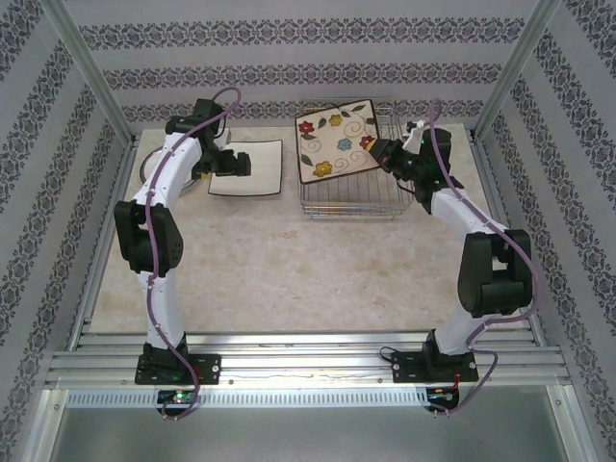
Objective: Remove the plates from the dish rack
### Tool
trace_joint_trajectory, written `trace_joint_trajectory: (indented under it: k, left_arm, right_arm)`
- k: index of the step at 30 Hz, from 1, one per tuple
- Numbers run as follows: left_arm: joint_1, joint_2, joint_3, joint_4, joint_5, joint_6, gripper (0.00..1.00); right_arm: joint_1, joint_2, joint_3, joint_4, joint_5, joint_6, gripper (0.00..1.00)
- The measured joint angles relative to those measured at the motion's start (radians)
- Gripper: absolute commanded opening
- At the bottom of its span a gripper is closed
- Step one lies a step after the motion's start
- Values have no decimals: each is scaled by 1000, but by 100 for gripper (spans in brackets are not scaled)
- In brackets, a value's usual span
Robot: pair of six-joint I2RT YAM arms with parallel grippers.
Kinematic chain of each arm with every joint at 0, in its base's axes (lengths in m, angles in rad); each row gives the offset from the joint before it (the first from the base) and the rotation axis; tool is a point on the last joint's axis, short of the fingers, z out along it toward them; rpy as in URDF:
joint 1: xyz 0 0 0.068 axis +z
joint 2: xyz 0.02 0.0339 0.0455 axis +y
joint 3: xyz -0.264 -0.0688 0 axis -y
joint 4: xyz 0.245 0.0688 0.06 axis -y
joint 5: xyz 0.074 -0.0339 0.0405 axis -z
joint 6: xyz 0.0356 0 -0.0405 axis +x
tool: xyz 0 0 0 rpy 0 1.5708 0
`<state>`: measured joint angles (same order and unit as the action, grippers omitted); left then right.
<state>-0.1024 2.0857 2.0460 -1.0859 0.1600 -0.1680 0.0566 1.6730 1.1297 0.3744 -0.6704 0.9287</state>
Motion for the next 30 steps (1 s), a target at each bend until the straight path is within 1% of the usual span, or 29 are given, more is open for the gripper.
trace_joint_trajectory:
  k: [3, 6, 9, 13, 17, 22, 26, 30]
  left_arm:
    - [0, 0, 0, 3, 8, -2, 100]
    - [0, 0, 0, 3, 18, -2, 100]
    - [0, 0, -1, 16, 38, -1, 100]
    - [0, -48, -87, 110, 123, 4, 100]
    - [0, -142, -212, 229, 263, 7, 100]
    - [0, -240, -322, 428, 491, -23, 100]
    - [0, -254, -392, 631, 659, -116, 100]
    - [0, -235, -445, 792, 759, -223, 100]
  right_arm:
    - [1, 8, -59, 172, -26, 101, 0]
    - [5, 19, -77, 291, -36, 167, 0]
    - [7, 21, -87, 362, -42, 201, 0]
    - [7, 21, -95, 402, -50, 225, 0]
    - [7, 24, -102, 418, -53, 235, 0]
    - [7, 48, -103, 431, -54, 255, 0]
    - [14, 67, -103, 430, -58, 265, 0]
    - [31, 80, -99, 430, -65, 278, 0]
